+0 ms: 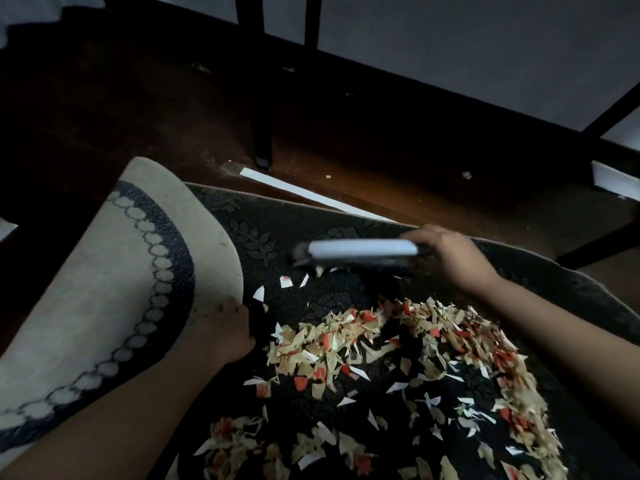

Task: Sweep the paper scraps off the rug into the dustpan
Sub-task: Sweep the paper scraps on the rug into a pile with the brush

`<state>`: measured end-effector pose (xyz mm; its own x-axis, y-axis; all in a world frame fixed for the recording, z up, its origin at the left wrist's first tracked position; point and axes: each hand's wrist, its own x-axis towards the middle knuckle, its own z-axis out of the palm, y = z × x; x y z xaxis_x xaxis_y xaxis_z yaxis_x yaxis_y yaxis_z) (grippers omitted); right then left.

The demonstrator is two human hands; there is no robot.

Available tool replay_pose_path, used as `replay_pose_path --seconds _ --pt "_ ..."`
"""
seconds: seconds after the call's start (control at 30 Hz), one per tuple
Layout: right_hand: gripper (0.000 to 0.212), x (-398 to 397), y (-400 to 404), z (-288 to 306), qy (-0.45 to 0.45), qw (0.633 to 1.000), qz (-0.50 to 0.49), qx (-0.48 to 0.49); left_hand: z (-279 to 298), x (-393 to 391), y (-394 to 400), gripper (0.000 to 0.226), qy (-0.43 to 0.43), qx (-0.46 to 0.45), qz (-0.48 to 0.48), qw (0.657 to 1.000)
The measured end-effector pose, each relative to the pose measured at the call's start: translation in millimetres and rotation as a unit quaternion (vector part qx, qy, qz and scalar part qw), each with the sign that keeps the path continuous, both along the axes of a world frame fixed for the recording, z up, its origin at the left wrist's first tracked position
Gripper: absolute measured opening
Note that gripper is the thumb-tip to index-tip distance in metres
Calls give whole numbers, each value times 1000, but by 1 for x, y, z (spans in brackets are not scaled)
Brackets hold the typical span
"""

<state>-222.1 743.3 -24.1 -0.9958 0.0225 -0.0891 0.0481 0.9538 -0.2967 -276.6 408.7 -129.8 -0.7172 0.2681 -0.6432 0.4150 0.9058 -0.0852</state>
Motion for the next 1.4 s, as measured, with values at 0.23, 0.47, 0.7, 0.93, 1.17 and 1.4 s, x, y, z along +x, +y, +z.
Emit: replay_pose_path --seconds 0.23,0.47,0.7,0.93,1.17,1.4 --pt "30 -6 67 -32 -38 984 -167 42 0 4 10 53 -8 43 5 999" --pt "37 19 24 -39 -76 996 -43 -29 -8 3 9 56 -1 46 6 999" --pt "35 32 25 -8 -57 997 28 -37 -6 6 13 59 7 45 4 999" --pt "35 -11 48 -20 -14 993 -110 27 -3 4 13 56 -8 40 3 999" --pt "34 -19 5 -43 -95 994 -34 -39 -5 3 9 53 3 36 -6 999" --pt "35 8 20 -13 -100 992 55 -53 -6 3 8 57 0 44 -2 999"
